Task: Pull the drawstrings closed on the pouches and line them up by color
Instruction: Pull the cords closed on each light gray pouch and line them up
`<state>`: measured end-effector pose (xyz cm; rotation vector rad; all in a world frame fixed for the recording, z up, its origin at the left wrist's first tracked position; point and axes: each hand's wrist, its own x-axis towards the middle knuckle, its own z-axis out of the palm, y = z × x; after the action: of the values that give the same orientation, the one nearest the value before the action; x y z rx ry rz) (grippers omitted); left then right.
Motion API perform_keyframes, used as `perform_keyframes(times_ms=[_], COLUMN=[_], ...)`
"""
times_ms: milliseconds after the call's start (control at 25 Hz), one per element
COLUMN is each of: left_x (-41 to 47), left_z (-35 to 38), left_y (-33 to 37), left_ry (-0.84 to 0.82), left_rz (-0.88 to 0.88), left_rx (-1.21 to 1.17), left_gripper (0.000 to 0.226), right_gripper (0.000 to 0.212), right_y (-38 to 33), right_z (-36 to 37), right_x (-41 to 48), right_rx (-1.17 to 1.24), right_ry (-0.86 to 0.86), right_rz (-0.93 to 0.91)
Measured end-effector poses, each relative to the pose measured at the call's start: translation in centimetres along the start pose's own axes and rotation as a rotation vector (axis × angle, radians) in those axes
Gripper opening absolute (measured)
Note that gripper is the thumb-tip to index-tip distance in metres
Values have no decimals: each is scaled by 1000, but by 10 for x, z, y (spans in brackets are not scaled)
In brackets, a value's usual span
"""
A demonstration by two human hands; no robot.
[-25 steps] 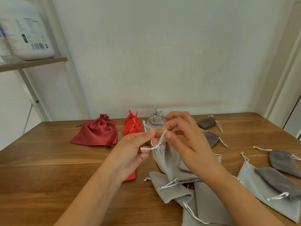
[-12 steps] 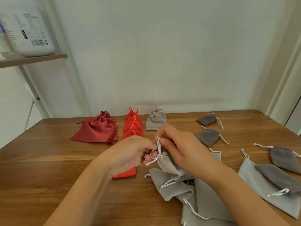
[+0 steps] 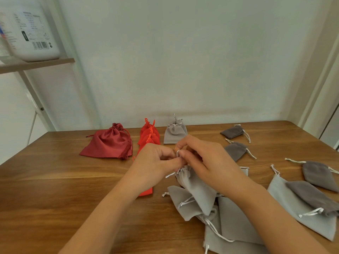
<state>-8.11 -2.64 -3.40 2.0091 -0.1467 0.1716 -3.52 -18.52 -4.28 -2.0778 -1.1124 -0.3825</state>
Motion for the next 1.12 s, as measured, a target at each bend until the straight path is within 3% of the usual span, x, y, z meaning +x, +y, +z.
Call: perform_keyframes(times_ms=[240,480,640,760,880,1120], left_x=[8,7,9,8,5,1], left_z=[-4,4,2,-1,-6,-13], left_y=[-11,-11,-11,-8,-4,2], left_ry=[77,179,153,132,99,-15], left_rz=[-113,-219,-310,-244,-165,-20], left_rx=[-159,-344,-497,-331,-261,-209], left_gripper=[19,5,6,10,11,19], right_gripper=[30,8,5,6,2,40], right_y=[11,7,7,8,12,12], right_z=[6,6,1,-6,-5,-5], right_x=[2,2,0,1,1,-3], right_rx=[-126,-210,-119,-129,-79,170], right_ry=[103,159,107,19,77,-57], right_rz=[-27,19,80,86,69,141])
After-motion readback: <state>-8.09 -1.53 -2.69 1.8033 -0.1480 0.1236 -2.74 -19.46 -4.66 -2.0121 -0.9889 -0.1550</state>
